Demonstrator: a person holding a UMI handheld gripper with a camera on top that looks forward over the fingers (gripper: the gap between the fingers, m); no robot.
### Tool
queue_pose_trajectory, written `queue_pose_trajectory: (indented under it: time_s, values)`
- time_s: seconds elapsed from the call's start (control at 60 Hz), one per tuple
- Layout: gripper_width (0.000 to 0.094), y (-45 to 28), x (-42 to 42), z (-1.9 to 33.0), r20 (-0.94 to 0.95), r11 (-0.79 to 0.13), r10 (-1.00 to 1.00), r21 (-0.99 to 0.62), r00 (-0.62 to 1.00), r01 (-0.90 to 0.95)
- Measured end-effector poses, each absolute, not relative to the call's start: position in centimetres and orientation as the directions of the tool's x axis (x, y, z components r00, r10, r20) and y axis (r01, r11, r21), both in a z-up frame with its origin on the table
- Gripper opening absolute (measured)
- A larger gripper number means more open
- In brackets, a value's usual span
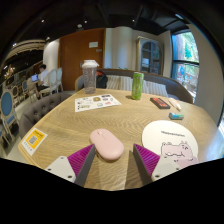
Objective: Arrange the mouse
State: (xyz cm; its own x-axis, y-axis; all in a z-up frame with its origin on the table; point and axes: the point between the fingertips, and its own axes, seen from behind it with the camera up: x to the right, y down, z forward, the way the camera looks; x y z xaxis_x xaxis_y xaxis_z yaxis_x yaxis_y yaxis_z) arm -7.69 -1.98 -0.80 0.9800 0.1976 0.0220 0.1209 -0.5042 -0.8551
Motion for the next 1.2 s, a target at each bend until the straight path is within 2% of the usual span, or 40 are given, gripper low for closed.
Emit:
queue_pose_trajectory:
  time_s: [0.15, 0.233, 0.25, 0.283, 0.45, 0.583, 0.633, 0.783, 0.883, 0.983, 1.117, 1.2]
  values:
    - [0.0752, 0.6, -8.9, -1.1, -0.017, -0.54, 0.193, -0.837, 0.981, 0.091]
    - [0.0685, 1.7, -9.1, -1.1, -0.025, -0.553, 0.17, -0.83, 0.985, 0.075]
    - [0.0596, 1.8, -9.1, -1.3, -0.024, -0.562, 0.165, -0.824, 0.986, 0.074]
    - [0.0519, 2.3, -8.8, -1.2, -0.021, -0.568, 0.144, -0.82, 0.989, 0.066]
    - [0.046, 2.4, -8.3, -1.3, 0.001, -0.576, 0.092, -0.816, 0.996, 0.054]
    - [0.0408, 1.6, -9.1, -1.1, -0.026, -0.569, 0.16, -0.819, 0.987, 0.071]
    - [0.0409, 1.0, -9.1, 0.7, -0.044, -0.54, 0.163, -0.84, 0.986, 0.052]
    - [0.0407, 1.0, -4.3, 11.6, -0.018, -0.35, 0.097, -0.937, 0.995, 0.017]
    - [0.0406, 1.8, 1.7, 14.5, -0.018, -0.321, -0.005, -0.947, 1.0, -0.019]
    - [0.0404, 2.6, 8.2, 12.2, -0.016, -0.373, -0.103, -0.926, 0.995, -0.053]
    - [0.0405, 3.1, 12.4, 4.2, -0.016, -0.526, -0.147, -0.845, 0.989, -0.092]
    - [0.0405, 3.0, 12.6, 2.0, -0.02, -0.578, -0.106, -0.812, 0.994, -0.078]
